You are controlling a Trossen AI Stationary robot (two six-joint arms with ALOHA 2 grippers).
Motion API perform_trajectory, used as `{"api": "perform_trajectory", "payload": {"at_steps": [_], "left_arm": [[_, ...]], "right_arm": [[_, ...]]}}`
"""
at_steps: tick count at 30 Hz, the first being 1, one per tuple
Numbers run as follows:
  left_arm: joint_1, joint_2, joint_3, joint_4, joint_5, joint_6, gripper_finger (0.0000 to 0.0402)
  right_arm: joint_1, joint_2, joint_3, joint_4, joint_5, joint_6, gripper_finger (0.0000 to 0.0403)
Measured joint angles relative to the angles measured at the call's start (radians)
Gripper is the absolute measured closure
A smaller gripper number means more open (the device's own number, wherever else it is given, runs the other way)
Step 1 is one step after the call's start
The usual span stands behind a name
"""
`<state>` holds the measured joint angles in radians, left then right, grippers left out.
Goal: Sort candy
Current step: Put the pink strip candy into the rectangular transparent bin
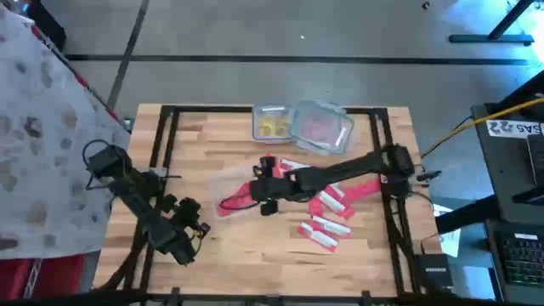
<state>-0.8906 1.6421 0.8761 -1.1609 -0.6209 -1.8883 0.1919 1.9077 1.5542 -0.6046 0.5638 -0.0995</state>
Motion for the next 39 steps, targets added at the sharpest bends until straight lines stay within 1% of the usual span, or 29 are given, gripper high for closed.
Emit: {"api": "perform_trajectory", "payload": {"at_steps": [1, 3, 7, 10, 12, 13, 15, 18, 20, 23, 26, 29, 31, 34, 36, 39], "left_arm": [[0.000, 0.000, 0.000, 0.001, -0.002, -0.001, 0.0402], [0.000, 0.000, 0.000, 0.004, -0.011, -0.001, 0.0402], [0.000, 0.000, 0.000, 0.023, -0.013, 0.002, 0.0402], [0.000, 0.000, 0.000, 0.028, -0.028, 0.003, 0.0402], [0.002, 0.000, 0.000, 0.030, -0.039, 0.003, 0.0402], [0.002, 0.000, 0.000, 0.027, -0.046, 0.003, 0.0402], [0.002, 0.000, 0.000, 0.031, -0.064, -0.002, 0.0402], [0.002, 0.000, 0.000, 0.029, -0.093, -0.009, 0.0402], [0.004, 0.000, 0.000, 0.028, -0.096, -0.009, 0.0402], [0.004, 0.000, 0.000, 0.026, -0.095, -0.009, 0.0402], [0.004, 0.000, 0.000, -0.009, -0.045, -0.018, 0.0402], [0.002, 0.000, 0.000, -0.045, 0.038, -0.020, 0.0402], [0.000, 0.000, 0.000, -0.058, 0.073, -0.024, 0.0402], [-0.003, 0.000, 0.000, -0.056, 0.088, -0.026, 0.0402], [-0.005, 0.000, 0.000, -0.059, 0.088, -0.026, 0.0402], [-0.005, 0.000, 0.000, -0.058, 0.088, -0.026, 0.0402]], "right_arm": [[0.000, -0.023, -0.021, -0.026, 0.017, 0.042, 0.0238], [0.001, -0.081, -0.093, -0.022, 0.021, 0.144, 0.0246], [0.022, -0.158, -0.306, 0.043, 0.064, 0.347, 0.0259], [0.026, -0.169, -0.444, 0.175, 0.088, 0.497, 0.0263], [0.023, -0.164, -0.510, 0.292, 0.071, 0.577, 0.0264], [0.019, -0.155, -0.533, 0.359, 0.055, 0.590, 0.0264], [0.012, -0.129, -0.573, 0.439, 0.035, 0.589, 0.0264], [-0.002, -0.080, -0.595, 0.536, 0.062, 0.589, 0.0264], [-0.016, -0.046, -0.592, 0.563, 0.062, 0.589, 0.0264], [-0.034, 0.010, -0.584, 0.594, 0.011, 0.589, 0.0264], [-0.037, 0.042, -0.564, 0.687, -0.048, 0.569, 0.0253], [-0.035, 0.058, -0.543, 0.746, -0.110, 0.478, 0.0232], [-0.035, 0.061, -0.520, 0.722, -0.108, 0.440, 0.0214], [-0.036, 0.061, -0.498, 0.649, -0.024, 0.427, 0.0188], [-0.042, 0.061, -0.495, 0.607, 0.014, 0.454, 0.0174], [-0.067, 0.061, -0.505, 0.559, -0.016, 0.550, 0.0164]]}}
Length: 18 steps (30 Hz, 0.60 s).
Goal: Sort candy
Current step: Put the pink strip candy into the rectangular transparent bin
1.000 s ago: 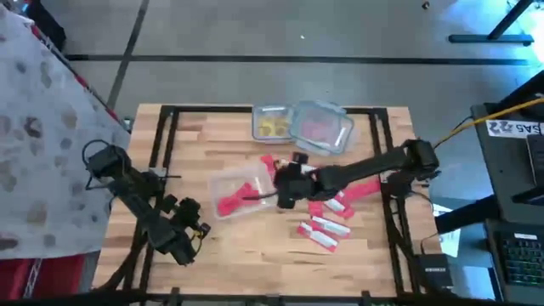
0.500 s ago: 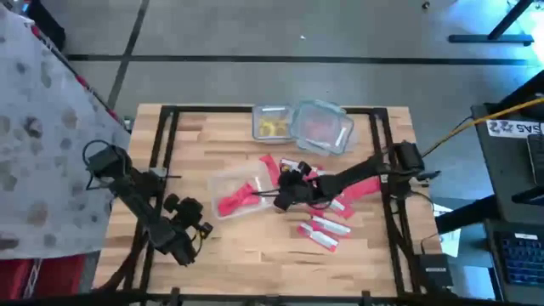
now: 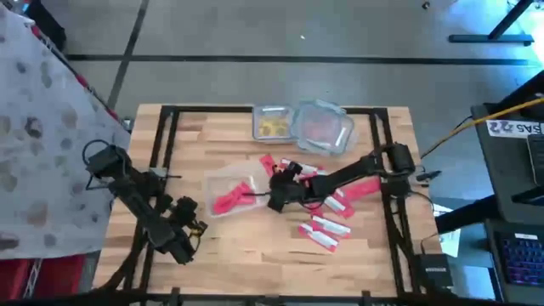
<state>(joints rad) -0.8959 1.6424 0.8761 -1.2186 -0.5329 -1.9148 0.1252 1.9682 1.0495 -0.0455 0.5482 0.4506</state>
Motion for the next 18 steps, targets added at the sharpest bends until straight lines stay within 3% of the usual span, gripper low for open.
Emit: {"api": "perform_trajectory", "payload": {"at_steps": [11, 14, 18], "left_arm": [[0.000, 0.000, 0.000, 0.006, -0.013, -0.001, 0.0402], [0.000, 0.000, 0.000, 0.007, -0.014, -0.001, 0.0402], [0.000, 0.000, 0.000, 0.009, -0.014, -0.001, 0.0402]], "right_arm": [[-0.056, 0.000, -0.067, 0.055, -0.105, 0.073, 0.0176], [-0.054, 0.005, -0.066, 0.024, -0.105, 0.099, 0.0221], [-0.053, 0.006, -0.065, -0.023, -0.148, 0.120, 0.0312]]}}
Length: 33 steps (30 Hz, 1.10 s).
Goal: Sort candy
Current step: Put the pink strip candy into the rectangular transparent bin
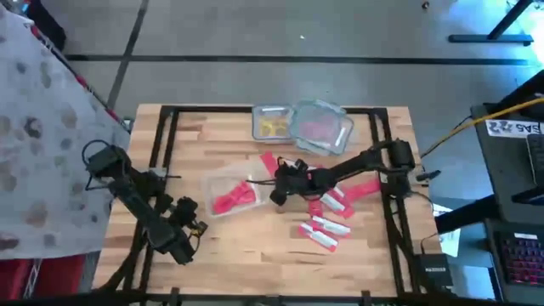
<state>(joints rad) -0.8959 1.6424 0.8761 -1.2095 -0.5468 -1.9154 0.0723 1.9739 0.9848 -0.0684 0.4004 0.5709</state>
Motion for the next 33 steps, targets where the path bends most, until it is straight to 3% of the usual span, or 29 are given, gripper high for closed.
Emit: {"api": "perform_trajectory", "payload": {"at_steps": [4, 11, 16, 22, 26, 33], "left_arm": [[0.000, 0.000, 0.000, 0.000, 0.000, 0.000, 0.0402], [0.000, 0.000, 0.000, 0.009, -0.008, 0.000, 0.0402], [0.000, 0.000, 0.001, 0.024, -0.041, 0.000, 0.0402], [0.000, 0.000, 0.001, 0.021, -0.045, 0.002, 0.0402], [0.000, 0.000, 0.001, 0.010, -0.045, 0.004, 0.0402], [0.000, 0.000, 0.001, -0.022, -0.043, 0.011, 0.0402]], "right_arm": [[0.022, -0.014, 0.000, -0.057, -0.019, -0.002, 0.0390], [0.138, -0.135, -0.012, -0.274, 0.007, 0.042, 0.0399], [0.198, -0.241, -0.007, -0.237, 0.035, -0.005, 0.0401], [0.203, -0.268, 0.023, -0.208, 0.062, -0.085, 0.0402], [0.203, -0.260, 0.085, -0.152, 0.050, -0.268, 0.0402], [0.154, -0.216, 0.250, -0.086, -0.125, -0.793, 0.0403]]}}
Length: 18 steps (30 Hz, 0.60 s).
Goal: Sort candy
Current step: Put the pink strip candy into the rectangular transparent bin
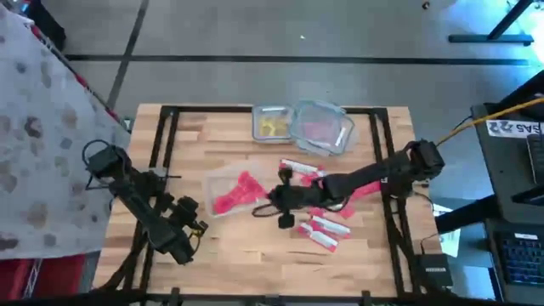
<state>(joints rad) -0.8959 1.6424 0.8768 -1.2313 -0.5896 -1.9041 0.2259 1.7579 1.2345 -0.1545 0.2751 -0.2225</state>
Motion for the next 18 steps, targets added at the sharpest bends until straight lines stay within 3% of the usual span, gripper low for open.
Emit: {"api": "perform_trajectory", "payload": {"at_steps": [7, 13, 18], "left_arm": [[0.001, 0.000, 0.000, -0.006, -0.002, -0.006, 0.0402], [0.000, 0.000, 0.000, 0.005, -0.005, -0.004, 0.0402], [0.000, 0.000, 0.000, 0.020, -0.020, -0.007, 0.0402]], "right_arm": [[-0.108, 0.190, 0.199, -0.025, -0.129, -0.361, 0.0403], [-0.131, 0.350, 0.326, -0.044, -0.129, -0.715, 0.0402], [-0.127, 0.403, 0.352, -0.041, -0.085, -0.823, 0.0401]]}}
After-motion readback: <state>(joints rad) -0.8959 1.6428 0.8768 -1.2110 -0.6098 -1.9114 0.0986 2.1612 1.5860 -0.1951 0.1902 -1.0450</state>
